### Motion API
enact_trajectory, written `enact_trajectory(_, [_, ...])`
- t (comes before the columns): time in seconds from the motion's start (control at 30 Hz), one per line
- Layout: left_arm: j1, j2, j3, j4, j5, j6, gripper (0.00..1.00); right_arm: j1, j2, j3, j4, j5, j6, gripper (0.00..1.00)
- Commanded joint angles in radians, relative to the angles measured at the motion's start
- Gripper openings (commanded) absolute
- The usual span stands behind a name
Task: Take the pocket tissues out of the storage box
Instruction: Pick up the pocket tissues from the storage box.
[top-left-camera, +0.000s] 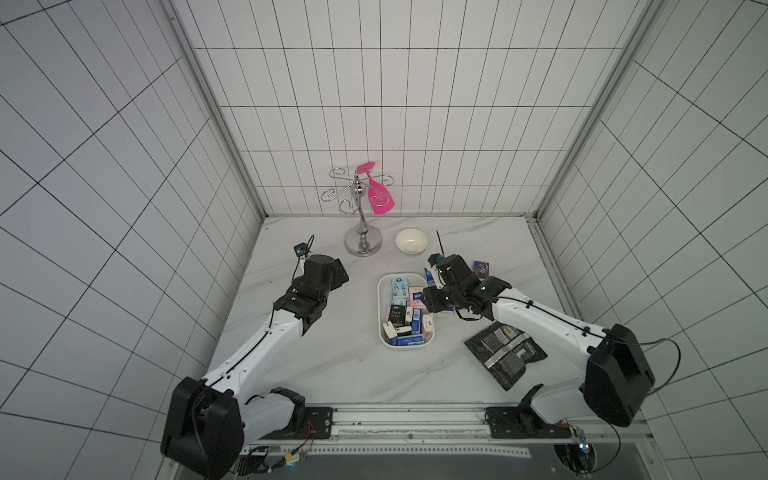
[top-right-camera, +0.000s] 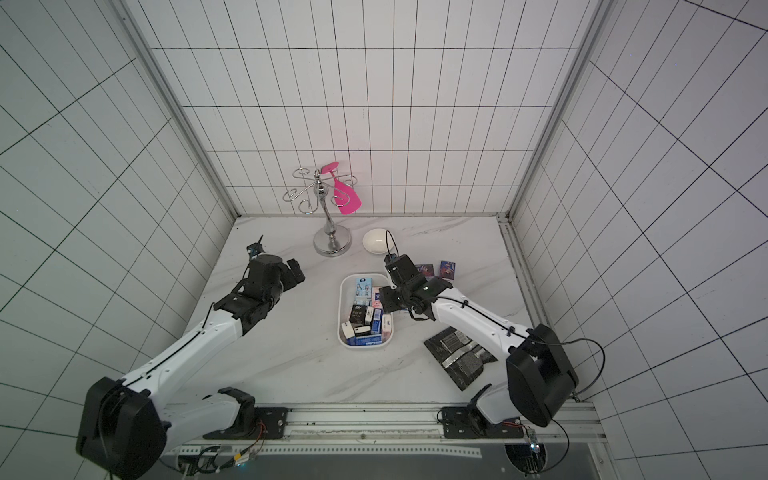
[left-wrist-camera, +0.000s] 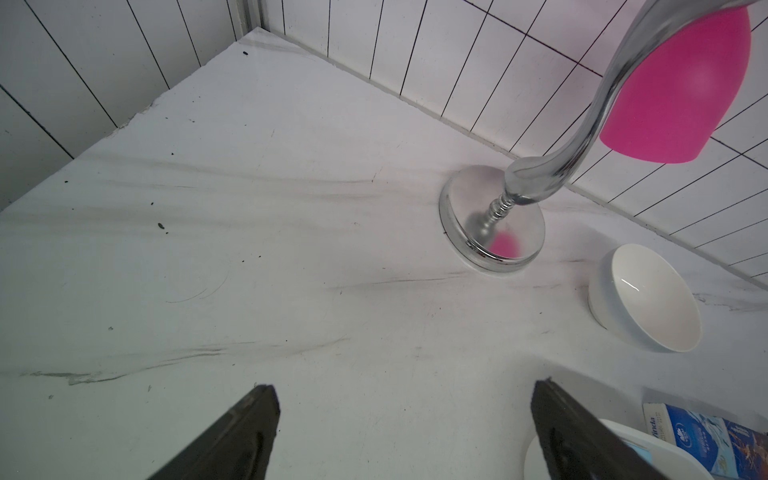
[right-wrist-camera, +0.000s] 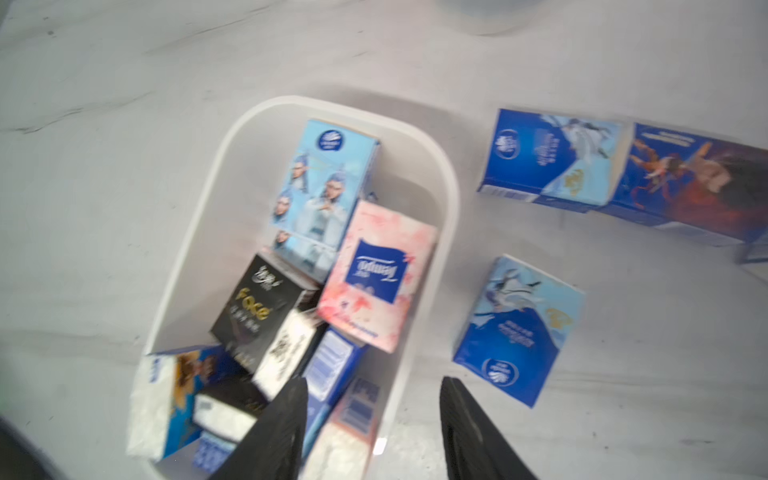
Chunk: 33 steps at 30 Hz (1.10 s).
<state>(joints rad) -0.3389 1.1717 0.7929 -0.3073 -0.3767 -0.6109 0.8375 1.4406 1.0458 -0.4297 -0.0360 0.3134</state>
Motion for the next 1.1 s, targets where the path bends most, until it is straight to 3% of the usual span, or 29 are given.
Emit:
enact_trajectory(0.0, [0.000,-0.004,0.022,0.011,-0.007,0.011,0.98,0.081,-0.011,0.040,-0.043,0.004,-0.028,0.58])
enact_trajectory(0.2, [0.000,-0.006,0.008,0.017,-0.033,0.009,0.98,0.217,0.004,0.039,-0.023,0.033,-0.026,0.59])
enact_trajectory(0.43, [0.000,0.008,0.009,0.016,-0.004,0.001,0.98,0.295,0.071,0.053,0.007,0.075,-0.025,0.59])
enact_trajectory(1.07, [0.000,0.011,0.002,0.010,-0.004,-0.005,0.98,0.343,0.170,0.091,0.071,0.073,-0.012,0.60])
